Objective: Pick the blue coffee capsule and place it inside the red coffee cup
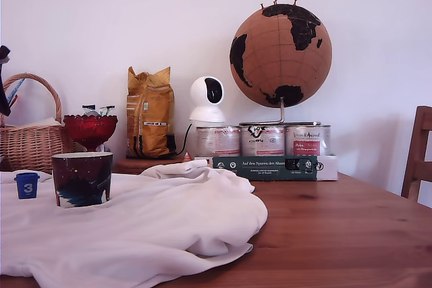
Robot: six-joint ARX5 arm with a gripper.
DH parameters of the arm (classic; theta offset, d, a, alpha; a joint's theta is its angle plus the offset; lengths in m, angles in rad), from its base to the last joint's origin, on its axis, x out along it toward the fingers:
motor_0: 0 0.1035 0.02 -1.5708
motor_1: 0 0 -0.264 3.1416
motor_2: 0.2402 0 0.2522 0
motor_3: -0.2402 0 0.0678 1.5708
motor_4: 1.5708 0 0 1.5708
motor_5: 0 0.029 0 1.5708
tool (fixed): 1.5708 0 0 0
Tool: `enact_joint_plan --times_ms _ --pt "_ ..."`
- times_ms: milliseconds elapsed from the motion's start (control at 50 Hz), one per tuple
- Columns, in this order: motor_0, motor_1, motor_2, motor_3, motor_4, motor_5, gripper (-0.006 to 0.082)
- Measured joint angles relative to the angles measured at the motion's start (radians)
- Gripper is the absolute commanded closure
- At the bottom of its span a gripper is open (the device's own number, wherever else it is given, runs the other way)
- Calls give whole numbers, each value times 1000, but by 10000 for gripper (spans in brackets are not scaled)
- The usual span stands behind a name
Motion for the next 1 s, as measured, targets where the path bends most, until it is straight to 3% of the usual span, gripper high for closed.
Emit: enact_joint_plan --times_ms 240,400,760,1000 --pt "0 164 214 -193 -15 23 199" --pt "-10 259 305 -259 -39 50 82" --pt "-60 402 442 -294 -50 77 81" --pt "-80 454 451 -285 -50 79 81"
